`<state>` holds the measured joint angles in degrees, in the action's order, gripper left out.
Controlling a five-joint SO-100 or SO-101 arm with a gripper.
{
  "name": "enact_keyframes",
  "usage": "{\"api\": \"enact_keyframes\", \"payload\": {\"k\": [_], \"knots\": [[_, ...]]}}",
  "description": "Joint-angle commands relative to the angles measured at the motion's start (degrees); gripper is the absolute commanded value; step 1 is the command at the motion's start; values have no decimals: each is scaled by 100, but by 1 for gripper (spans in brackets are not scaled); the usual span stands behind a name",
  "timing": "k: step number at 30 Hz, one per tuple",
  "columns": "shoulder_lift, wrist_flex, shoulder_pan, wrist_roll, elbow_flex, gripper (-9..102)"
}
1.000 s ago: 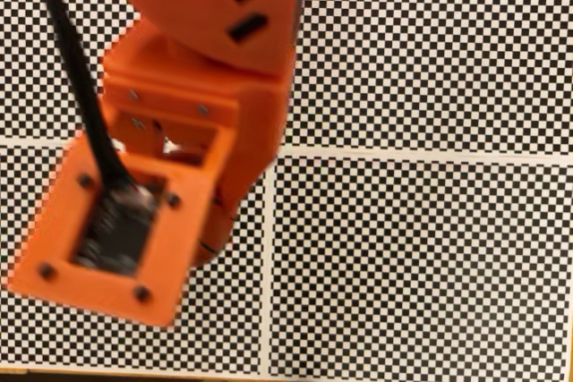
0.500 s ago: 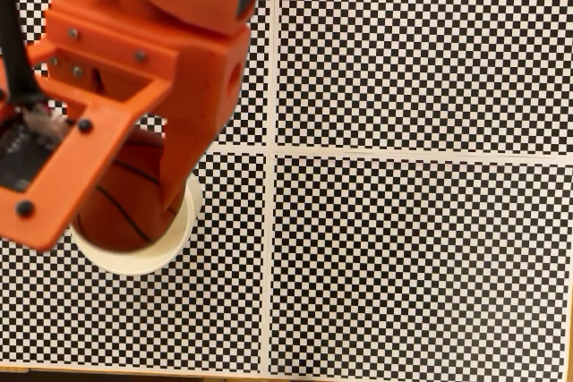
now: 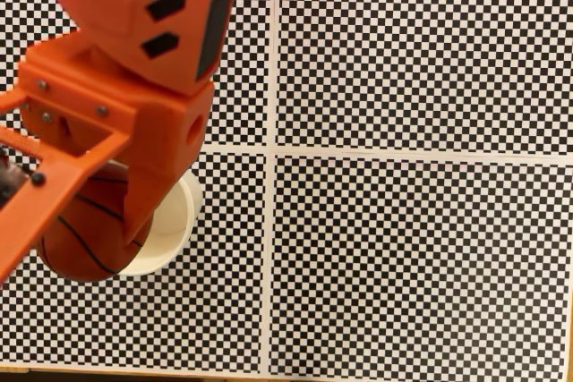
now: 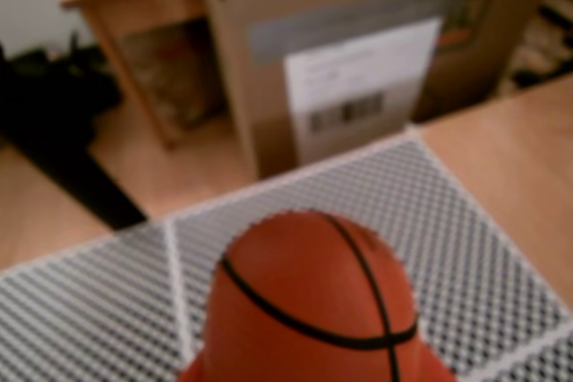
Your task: Grasp basketball and place into cup.
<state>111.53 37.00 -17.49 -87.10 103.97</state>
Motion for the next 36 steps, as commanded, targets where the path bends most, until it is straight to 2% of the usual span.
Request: {"api": "enact_keyframes", "payload": {"k": [1, 17, 36], "knots": [[-88, -185, -132, -62, -413, 0], [-835, -272, -316, -264, -835, 0], [-624, -264, -211, -809, 35, 0]]}}
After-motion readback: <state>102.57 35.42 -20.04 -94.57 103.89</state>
